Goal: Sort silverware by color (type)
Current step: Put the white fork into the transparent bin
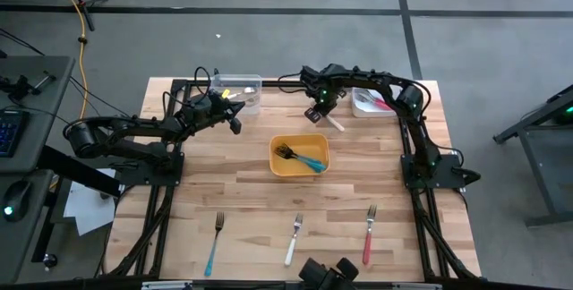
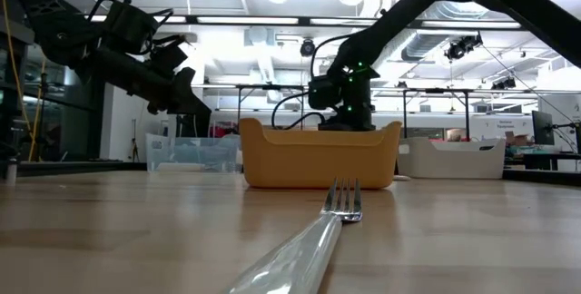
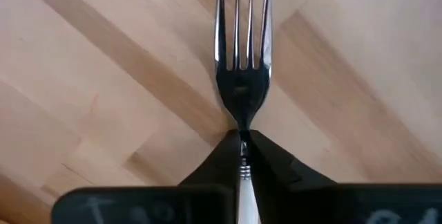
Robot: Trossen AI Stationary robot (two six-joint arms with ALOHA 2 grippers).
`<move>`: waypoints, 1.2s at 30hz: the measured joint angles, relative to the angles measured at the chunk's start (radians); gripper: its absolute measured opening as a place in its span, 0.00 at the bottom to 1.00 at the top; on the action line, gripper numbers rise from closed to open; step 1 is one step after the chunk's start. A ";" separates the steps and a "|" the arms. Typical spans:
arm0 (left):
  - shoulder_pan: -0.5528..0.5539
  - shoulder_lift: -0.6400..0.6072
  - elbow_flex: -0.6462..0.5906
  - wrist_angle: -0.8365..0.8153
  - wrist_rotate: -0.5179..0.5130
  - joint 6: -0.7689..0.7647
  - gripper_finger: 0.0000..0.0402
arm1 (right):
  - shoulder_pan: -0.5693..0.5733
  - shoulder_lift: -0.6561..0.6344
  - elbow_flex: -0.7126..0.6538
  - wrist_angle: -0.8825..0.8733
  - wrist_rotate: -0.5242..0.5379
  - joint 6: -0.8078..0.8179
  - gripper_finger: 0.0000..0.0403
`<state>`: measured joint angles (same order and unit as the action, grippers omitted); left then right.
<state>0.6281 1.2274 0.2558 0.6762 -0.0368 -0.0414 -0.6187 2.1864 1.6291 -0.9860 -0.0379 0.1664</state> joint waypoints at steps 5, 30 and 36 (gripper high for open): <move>0.000 0.000 0.000 0.000 0.000 0.000 0.00 | 0.007 0.005 0.076 -0.025 0.004 -0.050 0.03; 0.059 -0.265 -0.095 0.039 0.059 -0.008 0.00 | 0.183 0.002 0.536 0.363 -0.053 -0.197 0.01; 0.059 -0.287 -0.095 0.041 0.059 -0.005 0.00 | 0.180 0.003 0.568 0.451 -0.077 -0.234 0.01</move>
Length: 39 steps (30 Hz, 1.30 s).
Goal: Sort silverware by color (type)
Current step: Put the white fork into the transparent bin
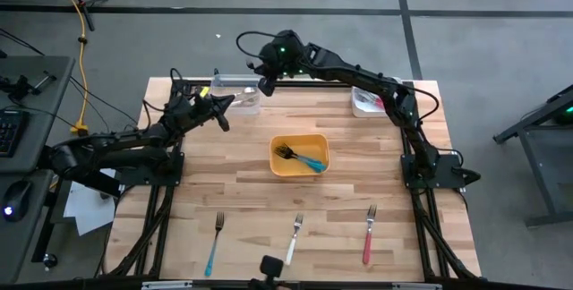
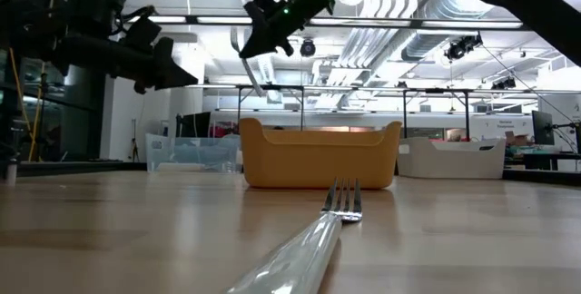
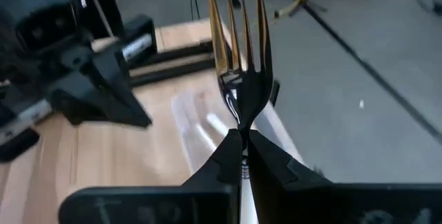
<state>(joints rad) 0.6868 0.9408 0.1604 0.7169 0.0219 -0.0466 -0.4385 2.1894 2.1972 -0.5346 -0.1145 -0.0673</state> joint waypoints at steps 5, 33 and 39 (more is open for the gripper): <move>0.000 -0.006 0.000 0.012 0.000 0.014 0.00 | 0.005 0.080 0.114 0.007 -0.038 -0.029 0.01; 0.000 -0.006 0.000 0.015 0.000 0.032 0.00 | -0.019 0.321 0.159 0.134 -0.111 0.100 0.00; 0.000 -0.006 0.000 0.014 0.001 0.032 0.00 | -0.019 0.343 0.159 0.131 -0.118 0.120 0.00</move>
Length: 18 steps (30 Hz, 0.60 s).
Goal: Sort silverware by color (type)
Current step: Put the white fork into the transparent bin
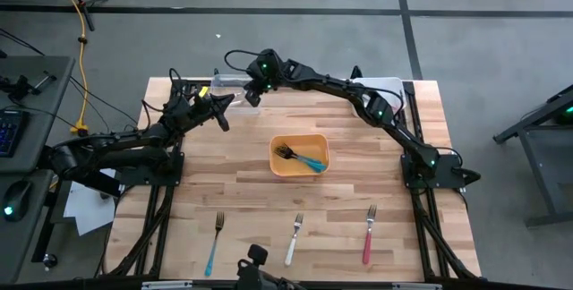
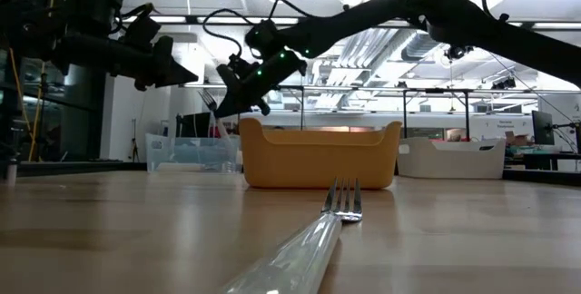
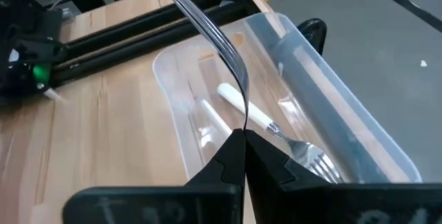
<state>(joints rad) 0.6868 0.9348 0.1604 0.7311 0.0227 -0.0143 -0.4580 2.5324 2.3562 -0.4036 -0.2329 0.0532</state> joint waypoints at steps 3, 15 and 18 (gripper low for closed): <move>0.000 0.000 0.000 0.000 0.000 0.000 0.00 | 0.000 0.001 0.000 0.001 0.000 0.002 0.00; 0.000 0.000 0.000 -0.001 0.000 0.000 0.00 | 0.001 0.000 0.000 -0.003 0.001 0.003 0.12; 0.000 0.000 0.000 -0.001 0.000 0.000 0.00 | 0.002 0.000 0.000 -0.016 0.001 0.003 0.20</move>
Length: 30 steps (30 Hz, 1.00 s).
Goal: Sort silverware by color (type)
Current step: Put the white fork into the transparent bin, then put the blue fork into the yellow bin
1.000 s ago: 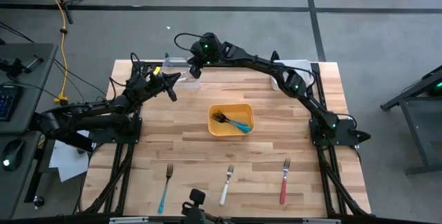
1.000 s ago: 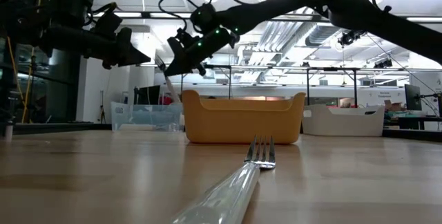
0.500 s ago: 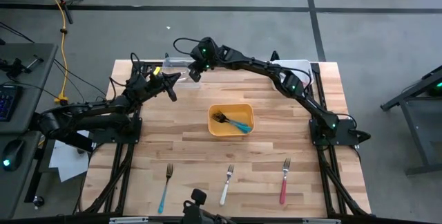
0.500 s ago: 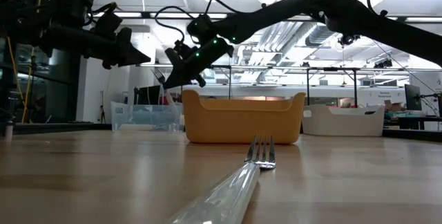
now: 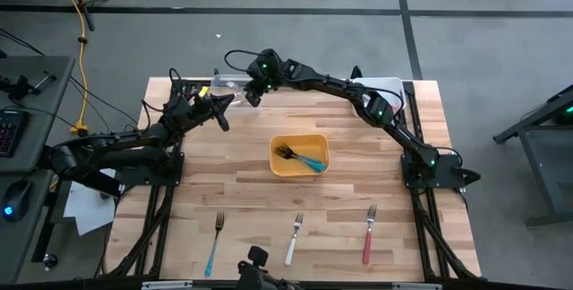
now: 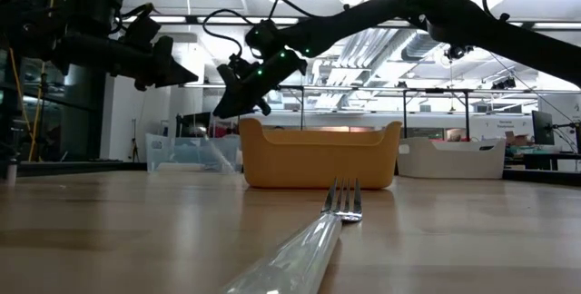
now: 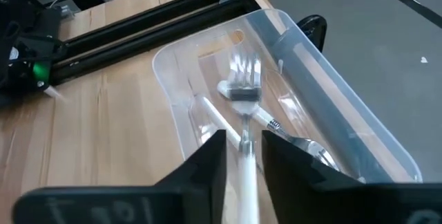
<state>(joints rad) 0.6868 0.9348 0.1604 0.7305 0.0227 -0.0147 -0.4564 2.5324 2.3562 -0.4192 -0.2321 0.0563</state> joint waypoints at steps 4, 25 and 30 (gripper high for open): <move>0.000 0.000 0.000 0.000 0.000 0.000 0.00 | 0.000 -0.003 0.000 -0.007 0.000 0.000 0.26; -0.001 0.000 0.000 -0.014 0.065 0.000 0.00 | 0.101 -0.252 -0.425 0.206 0.205 -0.089 0.00; -0.002 0.000 -0.001 -0.047 0.072 -0.002 0.00 | 0.165 -0.436 -0.725 0.470 0.223 -0.017 0.00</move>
<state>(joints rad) 0.6853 0.9344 0.1596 0.6836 0.0950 -0.0172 -0.2915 2.0960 1.6307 0.0513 -0.0094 0.0397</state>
